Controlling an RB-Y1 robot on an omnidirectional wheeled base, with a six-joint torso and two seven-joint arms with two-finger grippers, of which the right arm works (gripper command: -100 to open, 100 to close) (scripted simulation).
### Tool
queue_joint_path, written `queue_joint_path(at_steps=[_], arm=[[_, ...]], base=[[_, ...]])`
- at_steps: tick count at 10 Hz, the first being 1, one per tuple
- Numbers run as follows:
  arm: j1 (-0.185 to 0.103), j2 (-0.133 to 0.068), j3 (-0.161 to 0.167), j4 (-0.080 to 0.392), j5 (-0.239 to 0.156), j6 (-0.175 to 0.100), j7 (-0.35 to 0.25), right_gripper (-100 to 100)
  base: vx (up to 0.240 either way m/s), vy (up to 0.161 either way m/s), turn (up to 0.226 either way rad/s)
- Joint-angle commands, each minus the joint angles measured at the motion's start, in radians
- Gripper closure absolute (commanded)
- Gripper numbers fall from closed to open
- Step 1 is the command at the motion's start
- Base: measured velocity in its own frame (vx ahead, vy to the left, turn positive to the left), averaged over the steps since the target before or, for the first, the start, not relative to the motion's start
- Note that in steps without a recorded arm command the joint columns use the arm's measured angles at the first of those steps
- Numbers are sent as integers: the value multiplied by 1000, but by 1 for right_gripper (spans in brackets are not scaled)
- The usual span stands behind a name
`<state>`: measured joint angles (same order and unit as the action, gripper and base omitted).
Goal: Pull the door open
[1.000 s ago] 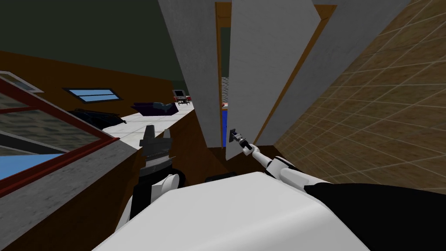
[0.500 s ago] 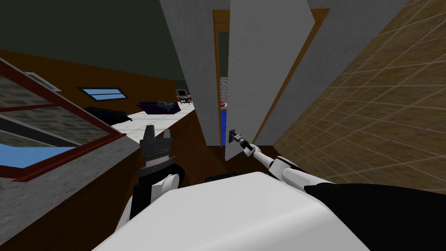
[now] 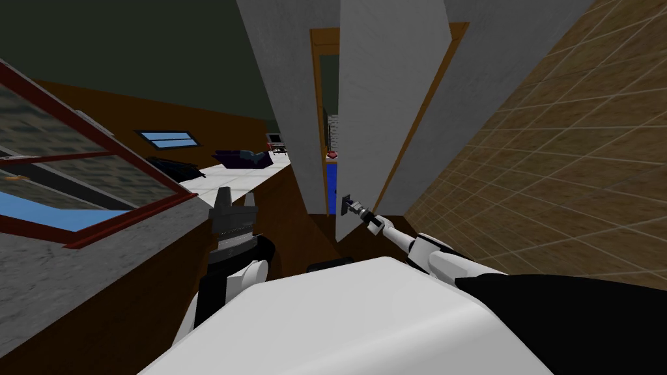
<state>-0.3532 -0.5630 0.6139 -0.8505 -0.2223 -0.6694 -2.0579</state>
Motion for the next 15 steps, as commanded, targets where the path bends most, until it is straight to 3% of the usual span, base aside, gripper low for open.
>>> queue_joint_path(at_steps=[1, 2, 3, 10, 11, 12, 15], arm=[[2, -19, 22, -6, 10, -24, -29, 100], [5, -13, 15, -12, 7, -9, -15, 100], [5, -28, 41, -6, 14, -39, -38, 100], [-11, -87, 121, 19, 34, -151, -112, 100], [-13, -93, 130, 21, 36, -163, -120, 100], [-12, -86, 126, 22, 36, -155, -113, 100], [-15, -99, 144, 39, 50, -197, -136, 100]], base=[[-155, -183, 43], [-68, -80, 24], [-123, -118, 88], [-147, -168, 80], [-114, -162, 60], [-53, -71, 23], [-101, -132, 104]])
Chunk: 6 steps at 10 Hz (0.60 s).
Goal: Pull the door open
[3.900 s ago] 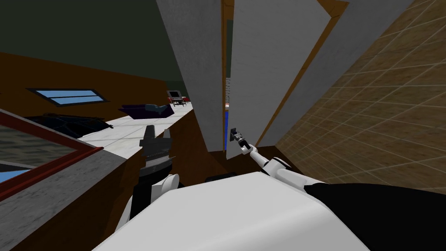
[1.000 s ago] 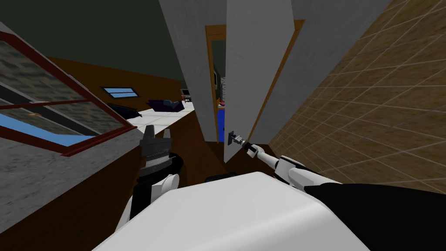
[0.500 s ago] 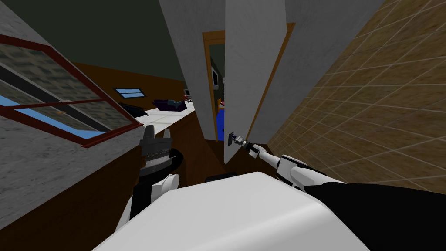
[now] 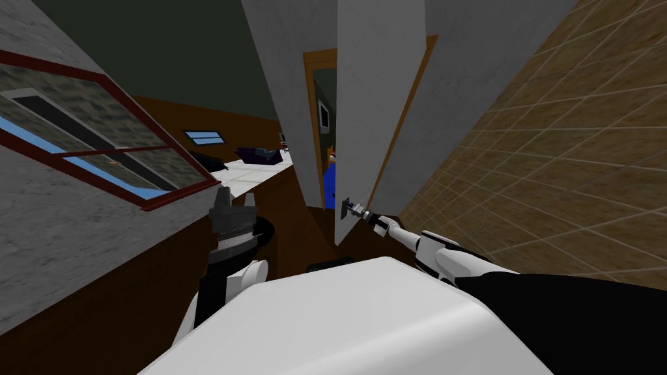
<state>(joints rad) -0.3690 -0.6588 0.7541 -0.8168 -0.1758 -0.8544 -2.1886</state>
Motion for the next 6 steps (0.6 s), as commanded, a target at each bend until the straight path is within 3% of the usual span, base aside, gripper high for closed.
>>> queue_joint_path(at_steps=[1, 6], arm=[[-1, -8, 10, 12, 8, -28, -13, 100], [-10, -29, 35, 40, 29, -96, -49, 100]], base=[[-129, -165, 119], [-123, -177, 105]])
